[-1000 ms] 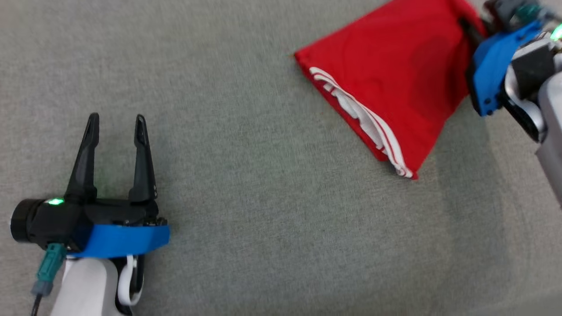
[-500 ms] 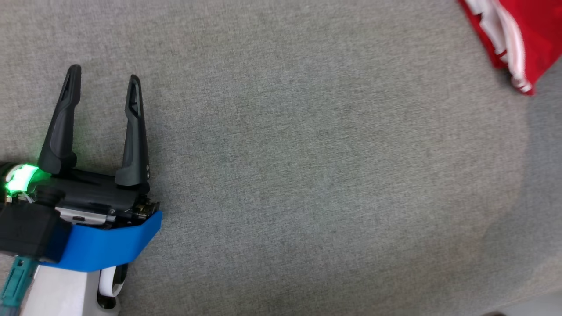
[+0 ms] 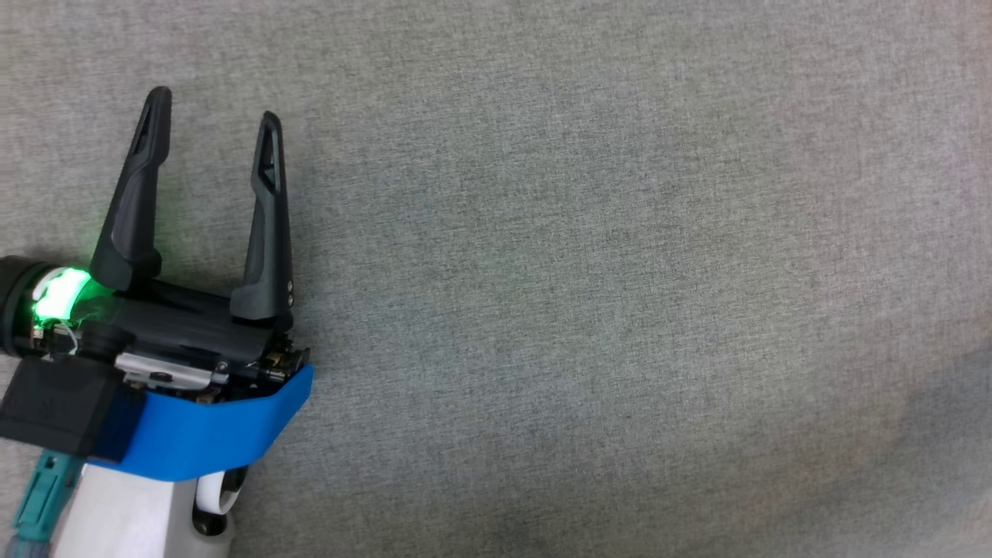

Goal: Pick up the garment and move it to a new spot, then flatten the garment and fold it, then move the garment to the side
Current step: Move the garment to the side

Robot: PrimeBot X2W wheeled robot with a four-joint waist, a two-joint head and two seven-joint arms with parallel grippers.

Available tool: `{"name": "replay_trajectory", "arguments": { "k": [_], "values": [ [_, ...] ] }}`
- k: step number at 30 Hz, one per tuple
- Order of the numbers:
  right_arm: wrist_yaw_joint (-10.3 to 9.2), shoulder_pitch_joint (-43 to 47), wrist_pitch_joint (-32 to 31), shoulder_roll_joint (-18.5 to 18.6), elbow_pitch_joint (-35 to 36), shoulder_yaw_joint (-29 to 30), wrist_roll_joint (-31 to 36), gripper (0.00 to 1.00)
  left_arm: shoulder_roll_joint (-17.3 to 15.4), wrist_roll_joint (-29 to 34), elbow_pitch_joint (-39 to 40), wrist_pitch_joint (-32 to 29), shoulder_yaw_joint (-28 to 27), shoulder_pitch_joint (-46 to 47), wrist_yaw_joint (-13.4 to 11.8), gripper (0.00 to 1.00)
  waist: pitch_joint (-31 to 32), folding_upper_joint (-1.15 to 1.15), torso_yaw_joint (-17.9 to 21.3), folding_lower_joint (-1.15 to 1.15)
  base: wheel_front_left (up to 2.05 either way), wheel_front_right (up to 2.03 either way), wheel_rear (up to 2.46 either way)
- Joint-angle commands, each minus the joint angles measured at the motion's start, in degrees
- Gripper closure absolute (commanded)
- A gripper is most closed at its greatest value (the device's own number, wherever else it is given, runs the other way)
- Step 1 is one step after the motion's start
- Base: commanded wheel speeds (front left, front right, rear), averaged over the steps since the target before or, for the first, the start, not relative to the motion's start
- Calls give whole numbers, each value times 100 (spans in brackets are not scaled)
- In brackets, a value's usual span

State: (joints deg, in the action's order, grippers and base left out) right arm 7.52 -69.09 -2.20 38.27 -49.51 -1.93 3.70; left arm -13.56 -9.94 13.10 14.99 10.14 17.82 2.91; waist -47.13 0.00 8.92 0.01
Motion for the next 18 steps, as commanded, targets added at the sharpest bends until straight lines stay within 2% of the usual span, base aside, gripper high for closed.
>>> {"name": "replay_trajectory", "arguments": {
  "k": [1,6,11,14,18],
  "values": [
    [-5,137,37,-102,41,179,124,0,-120,-19,-554,-59,-150,34,-24,0,42,0,-26,-1,0,0,0],
    [-5,577,-111,-456,263,1032,561,0,37,-83,-693,-21,-42,11,9,0,403,0,-190,-1,0,0,0],
    [-4,1309,-258,-917,582,1765,700,0,357,-173,-970,9,102,-52,91,0,1121,0,-445,-1,0,0,0],
    [-3,1873,-284,-1321,884,1995,661,0,543,-241,-1213,15,84,-208,134,0,1667,0,-591,-1,0,0,0],
    [-3,2775,-219,-1895,1588,1997,408,0,700,-316,-1503,18,-31,-559,157,0,2384,0,-694,-1,0,0,0]
  ]
}}
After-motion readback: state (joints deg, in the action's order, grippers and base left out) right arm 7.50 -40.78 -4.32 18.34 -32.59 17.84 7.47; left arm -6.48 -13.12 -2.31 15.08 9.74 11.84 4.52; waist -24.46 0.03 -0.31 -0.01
